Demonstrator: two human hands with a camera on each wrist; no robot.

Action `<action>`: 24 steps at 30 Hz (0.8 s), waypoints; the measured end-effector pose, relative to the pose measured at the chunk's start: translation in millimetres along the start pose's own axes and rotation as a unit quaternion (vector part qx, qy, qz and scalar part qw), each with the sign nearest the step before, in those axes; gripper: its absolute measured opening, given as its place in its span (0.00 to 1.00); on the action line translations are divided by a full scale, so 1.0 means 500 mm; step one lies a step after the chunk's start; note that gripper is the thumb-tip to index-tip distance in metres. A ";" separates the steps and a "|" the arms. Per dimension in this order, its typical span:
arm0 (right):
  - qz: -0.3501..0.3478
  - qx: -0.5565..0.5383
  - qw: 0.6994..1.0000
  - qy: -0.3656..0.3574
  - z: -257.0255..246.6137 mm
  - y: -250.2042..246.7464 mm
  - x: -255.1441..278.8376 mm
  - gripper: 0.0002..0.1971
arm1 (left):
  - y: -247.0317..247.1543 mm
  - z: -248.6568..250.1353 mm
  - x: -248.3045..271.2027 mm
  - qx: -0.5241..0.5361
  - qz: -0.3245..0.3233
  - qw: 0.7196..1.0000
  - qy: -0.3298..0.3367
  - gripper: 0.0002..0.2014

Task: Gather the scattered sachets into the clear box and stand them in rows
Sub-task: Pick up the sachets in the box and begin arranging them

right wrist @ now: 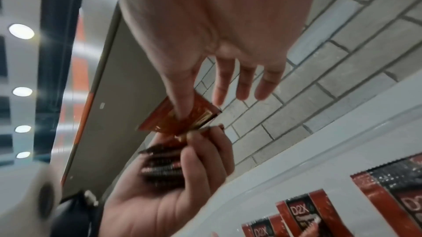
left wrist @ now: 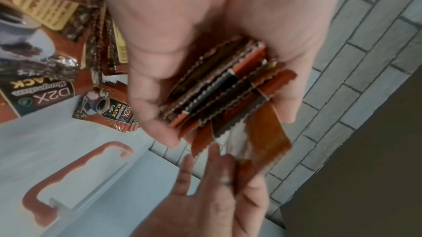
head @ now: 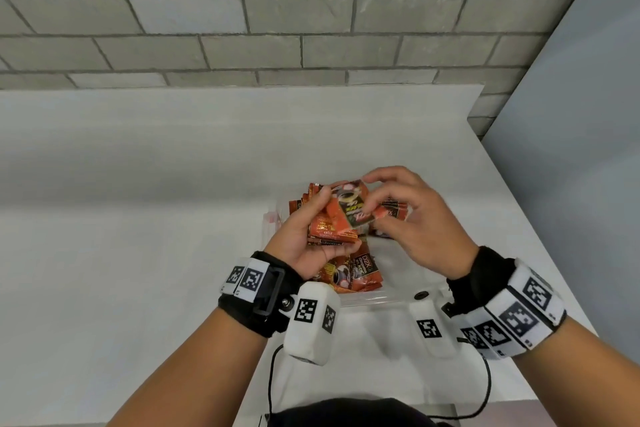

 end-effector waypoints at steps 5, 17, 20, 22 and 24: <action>-0.096 0.047 0.993 0.056 0.003 0.013 0.020 0.24 | -0.001 0.011 0.001 0.032 -0.005 0.999 0.041 0.25; 0.015 -0.122 0.982 0.144 0.031 0.014 0.007 0.15 | 0.005 0.008 -0.006 -0.019 0.005 0.999 0.032 0.23; 0.018 -0.107 0.988 0.110 0.012 0.002 -0.008 0.21 | 0.004 0.005 -0.004 -0.056 0.003 0.998 0.022 0.28; -0.007 -0.065 0.995 0.070 -0.001 0.000 -0.018 0.22 | 0.007 -0.001 -0.005 -0.090 0.003 0.996 0.010 0.26; -0.033 -0.055 0.996 0.058 -0.008 0.001 -0.027 0.23 | 0.013 -0.004 -0.003 -0.103 0.001 0.995 0.010 0.19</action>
Point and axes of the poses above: each hand's wrist, its own x-axis away from the middle knuckle, its own y-axis out of the palm, z = x × y, the point moved 3 cm from there along -x, towards the middle knuckle, and after that the axes turned 2 degrees about -y, right-handed, at the moved point
